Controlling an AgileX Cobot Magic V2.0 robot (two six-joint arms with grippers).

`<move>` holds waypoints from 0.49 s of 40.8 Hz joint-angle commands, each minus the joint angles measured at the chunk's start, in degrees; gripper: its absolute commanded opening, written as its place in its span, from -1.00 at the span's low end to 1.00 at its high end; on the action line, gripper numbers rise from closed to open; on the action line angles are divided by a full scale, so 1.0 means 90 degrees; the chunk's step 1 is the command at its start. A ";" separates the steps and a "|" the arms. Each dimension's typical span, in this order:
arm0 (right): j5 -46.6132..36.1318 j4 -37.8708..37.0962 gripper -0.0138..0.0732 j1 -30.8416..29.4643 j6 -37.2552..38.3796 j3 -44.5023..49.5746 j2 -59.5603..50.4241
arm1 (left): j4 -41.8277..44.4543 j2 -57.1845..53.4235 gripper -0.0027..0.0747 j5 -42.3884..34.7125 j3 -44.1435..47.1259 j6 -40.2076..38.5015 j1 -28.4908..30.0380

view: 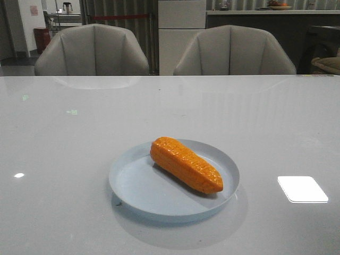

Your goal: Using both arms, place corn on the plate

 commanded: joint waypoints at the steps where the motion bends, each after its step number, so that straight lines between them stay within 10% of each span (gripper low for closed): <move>1: -0.0376 -0.0045 0.66 -0.0041 0.0013 -0.0173 -0.0004 | -0.0016 -0.0137 -0.69 -0.0532 0.0232 -0.0062 -0.0049; 10: -0.0408 -0.0040 0.61 -0.0041 0.0013 -0.0134 -0.0067 | -0.0016 -0.0137 -0.69 -0.0532 0.0232 -0.0062 -0.0049; 20: -0.1604 0.0216 0.01 -0.0041 0.0013 0.0577 -0.0951 | -0.0016 -0.0137 -0.69 -0.0532 0.0232 -0.0062 -0.0049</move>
